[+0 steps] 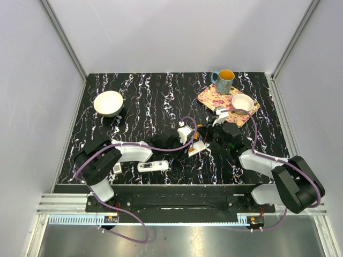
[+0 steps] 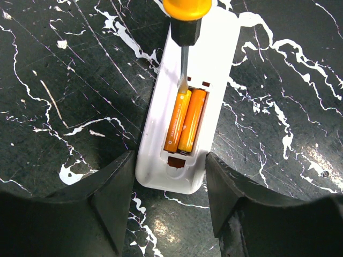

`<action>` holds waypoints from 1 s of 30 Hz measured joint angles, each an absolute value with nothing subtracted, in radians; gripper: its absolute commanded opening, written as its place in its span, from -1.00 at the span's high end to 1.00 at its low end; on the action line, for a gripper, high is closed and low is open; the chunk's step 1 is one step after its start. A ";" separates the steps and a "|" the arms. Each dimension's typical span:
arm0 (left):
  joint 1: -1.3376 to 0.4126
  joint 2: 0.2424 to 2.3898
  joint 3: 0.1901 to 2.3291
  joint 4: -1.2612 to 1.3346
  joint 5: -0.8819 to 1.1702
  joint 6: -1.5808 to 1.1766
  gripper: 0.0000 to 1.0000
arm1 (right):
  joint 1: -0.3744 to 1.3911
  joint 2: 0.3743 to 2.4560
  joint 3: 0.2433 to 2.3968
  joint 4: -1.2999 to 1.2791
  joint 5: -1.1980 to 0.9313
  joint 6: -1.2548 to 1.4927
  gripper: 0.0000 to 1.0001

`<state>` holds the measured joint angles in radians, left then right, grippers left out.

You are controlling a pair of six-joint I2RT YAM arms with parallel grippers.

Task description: Unload the batteries from the remote control

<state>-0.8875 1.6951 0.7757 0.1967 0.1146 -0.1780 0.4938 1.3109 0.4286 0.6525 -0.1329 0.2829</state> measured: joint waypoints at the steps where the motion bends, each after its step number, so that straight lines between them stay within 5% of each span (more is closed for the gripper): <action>1: -0.888 1.695 0.776 0.197 0.115 -0.178 0.12 | 0.502 1.310 0.435 0.641 -0.120 0.279 1.00; 30: -0.891 1.695 0.776 0.197 0.112 -0.180 0.15 | 0.570 1.207 0.453 0.502 -0.019 0.162 1.00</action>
